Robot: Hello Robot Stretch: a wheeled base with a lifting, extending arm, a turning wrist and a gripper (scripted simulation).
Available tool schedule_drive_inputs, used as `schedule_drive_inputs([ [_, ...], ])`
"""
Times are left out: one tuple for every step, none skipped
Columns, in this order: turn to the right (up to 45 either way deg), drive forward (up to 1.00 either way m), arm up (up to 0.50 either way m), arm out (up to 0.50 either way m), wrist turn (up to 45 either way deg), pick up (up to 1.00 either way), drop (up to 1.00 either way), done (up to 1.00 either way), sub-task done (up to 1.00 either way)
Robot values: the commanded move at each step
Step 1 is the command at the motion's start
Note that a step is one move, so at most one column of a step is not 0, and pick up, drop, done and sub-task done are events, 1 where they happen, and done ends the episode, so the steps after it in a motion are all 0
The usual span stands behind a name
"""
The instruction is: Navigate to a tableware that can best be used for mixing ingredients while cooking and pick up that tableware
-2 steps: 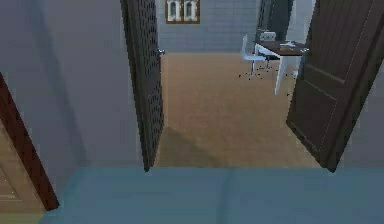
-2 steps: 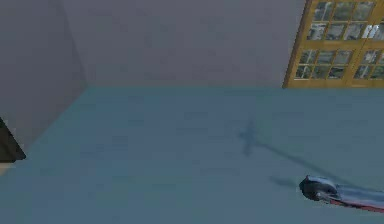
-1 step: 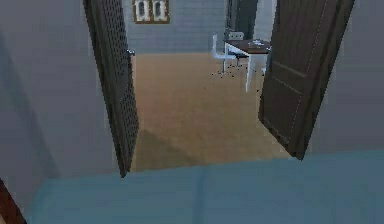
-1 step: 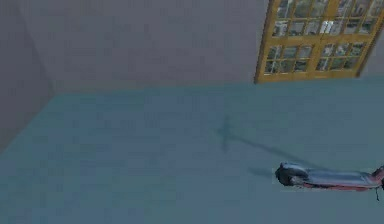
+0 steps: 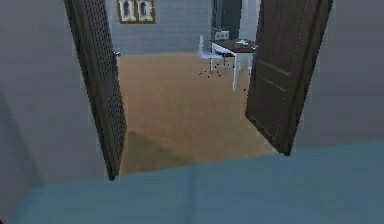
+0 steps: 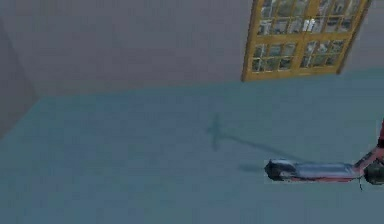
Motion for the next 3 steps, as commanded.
schedule_drive_inputs([
  [0.0,1.0,0.0,0.0,0.0,0.0,0.0,0.0,0.0],
  [0.0,1.0,0.0,0.0,0.0,0.0,0.0,0.0,0.0],
  [0.0,1.0,0.0,0.0,0.0,0.0,0.0,0.0,0.0],
])
